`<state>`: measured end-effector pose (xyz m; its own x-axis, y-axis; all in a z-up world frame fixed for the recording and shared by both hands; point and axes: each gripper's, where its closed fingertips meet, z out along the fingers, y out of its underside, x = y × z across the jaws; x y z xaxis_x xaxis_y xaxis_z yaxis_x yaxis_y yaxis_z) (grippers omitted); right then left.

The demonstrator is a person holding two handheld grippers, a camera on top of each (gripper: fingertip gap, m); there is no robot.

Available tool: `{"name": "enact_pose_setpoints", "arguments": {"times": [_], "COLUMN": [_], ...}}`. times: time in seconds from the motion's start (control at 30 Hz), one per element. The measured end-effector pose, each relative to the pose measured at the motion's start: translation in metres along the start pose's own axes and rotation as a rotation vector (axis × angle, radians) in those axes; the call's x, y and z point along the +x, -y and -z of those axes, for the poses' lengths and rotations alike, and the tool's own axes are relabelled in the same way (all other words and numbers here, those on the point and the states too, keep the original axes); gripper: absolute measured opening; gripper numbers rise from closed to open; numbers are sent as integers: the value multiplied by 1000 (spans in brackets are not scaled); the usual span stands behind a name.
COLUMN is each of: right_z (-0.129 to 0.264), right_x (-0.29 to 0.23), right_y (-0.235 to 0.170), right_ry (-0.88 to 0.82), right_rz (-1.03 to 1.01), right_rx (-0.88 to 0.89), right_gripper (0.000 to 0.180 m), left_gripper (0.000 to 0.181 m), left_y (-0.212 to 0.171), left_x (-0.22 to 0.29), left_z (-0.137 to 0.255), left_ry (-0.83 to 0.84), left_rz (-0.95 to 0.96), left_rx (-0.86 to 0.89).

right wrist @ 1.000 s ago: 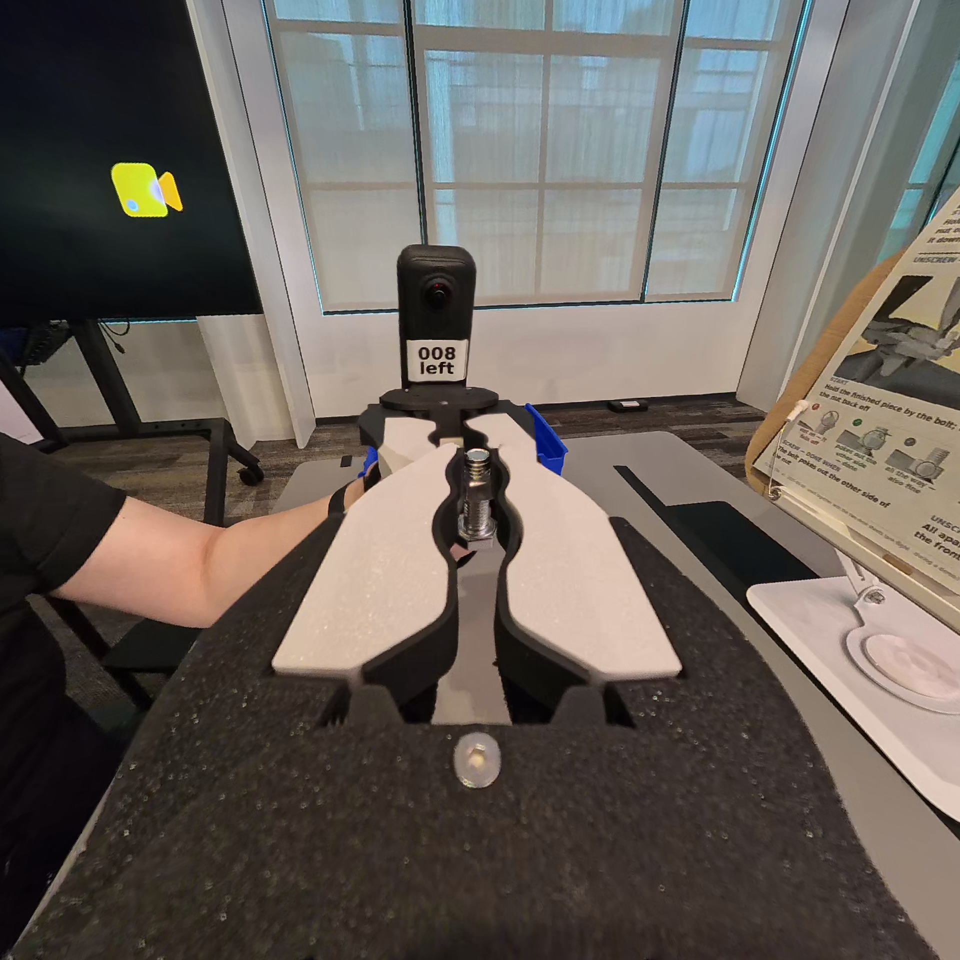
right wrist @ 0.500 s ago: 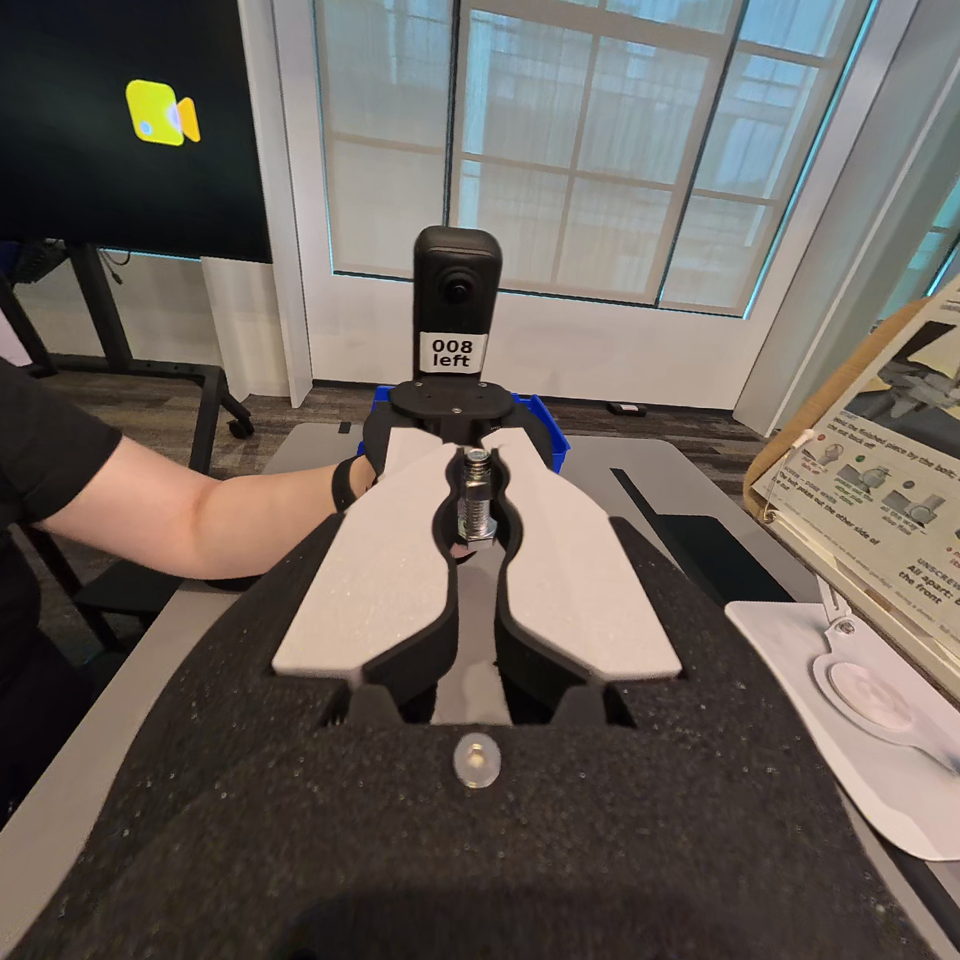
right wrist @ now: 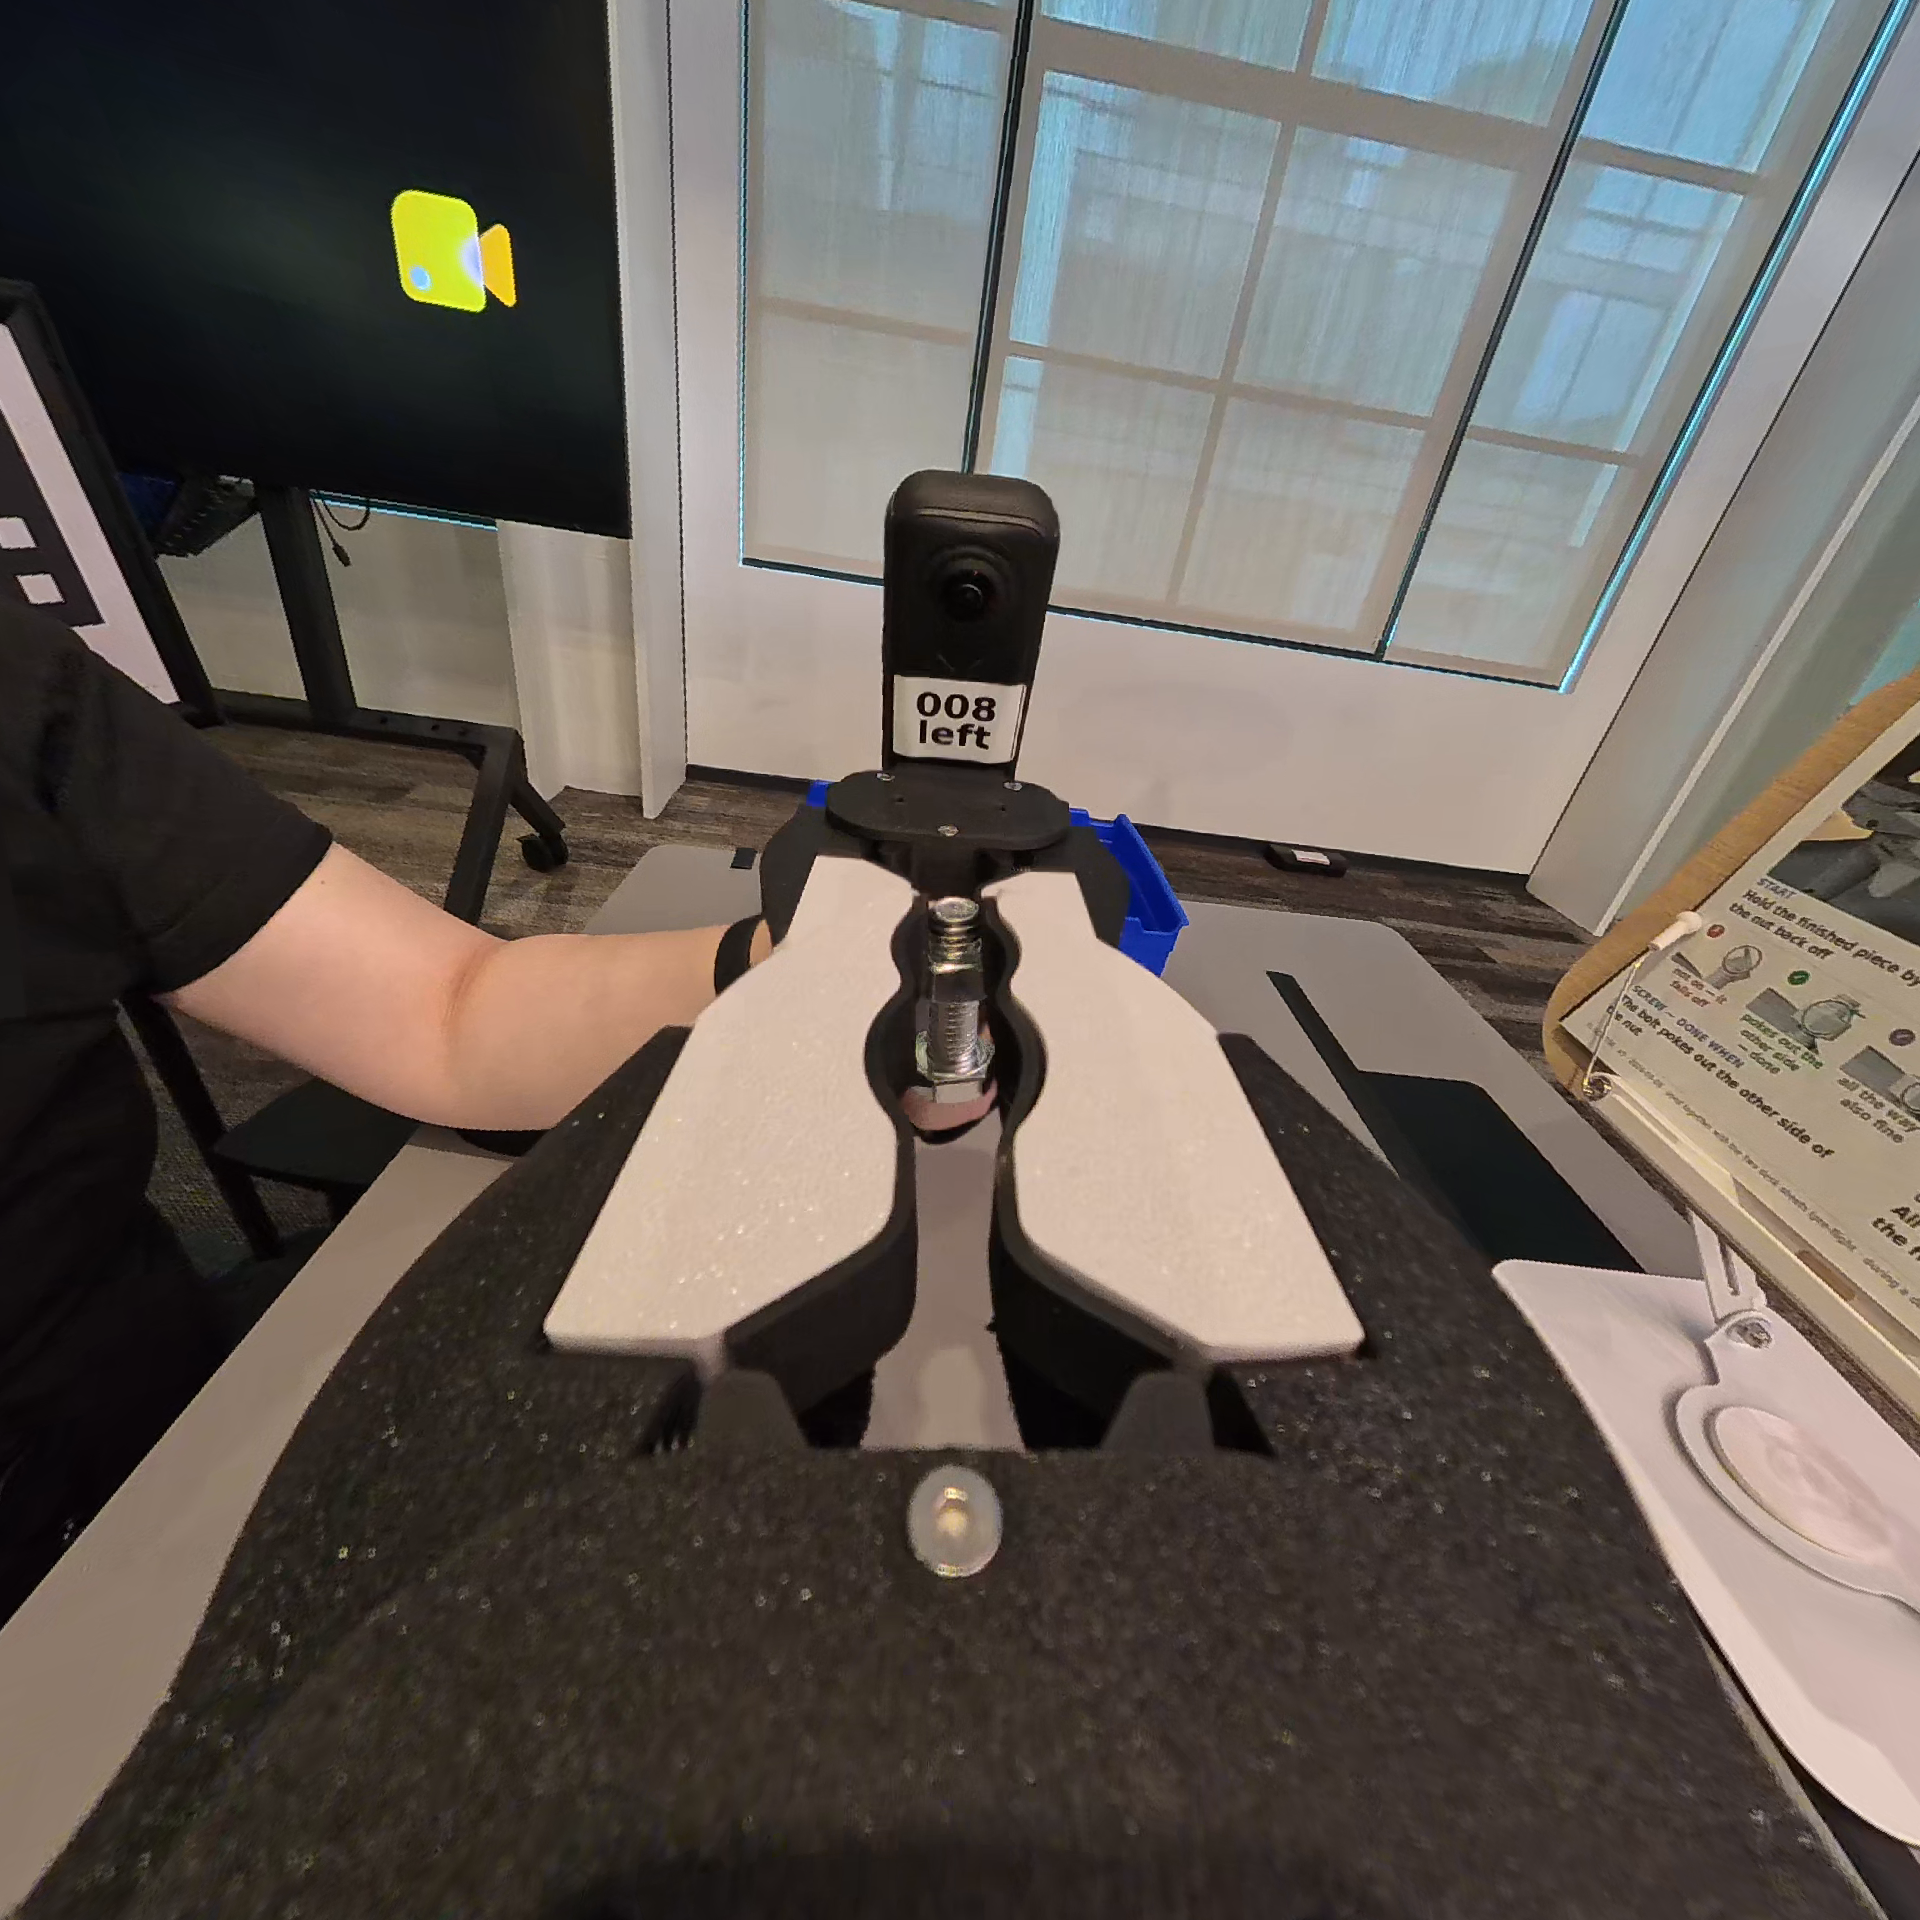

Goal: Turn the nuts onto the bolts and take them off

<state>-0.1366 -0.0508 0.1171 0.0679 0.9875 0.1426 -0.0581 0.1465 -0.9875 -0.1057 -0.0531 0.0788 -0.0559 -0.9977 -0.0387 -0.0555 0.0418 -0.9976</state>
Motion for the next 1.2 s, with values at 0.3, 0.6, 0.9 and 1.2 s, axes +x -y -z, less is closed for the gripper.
{"name": "enact_pose_setpoints", "arguments": {"times": [0.3,0.6,0.9,1.2], "right_z": [-3,-2,-2,-1], "right_x": [-1,0,0,0], "right_y": [-4,-3,-3,-3], "right_ry": [8,3,3,8], "right_rz": [-1,1,-3,-11], "right_rx": [-13,-9,-3,3], "right_gripper": [9,8,9,9], "left_gripper": [19,18,22,16], "left_y": [-2,-2,-6,-6], "left_x": [-2,-2,-1,-4], "left_z": [-4,-4,-9,-8], "left_ry": [19,25,34,52], "left_rz": [-20,-15,-36,-47], "left_rx": [1,-7,-19,-27]}}
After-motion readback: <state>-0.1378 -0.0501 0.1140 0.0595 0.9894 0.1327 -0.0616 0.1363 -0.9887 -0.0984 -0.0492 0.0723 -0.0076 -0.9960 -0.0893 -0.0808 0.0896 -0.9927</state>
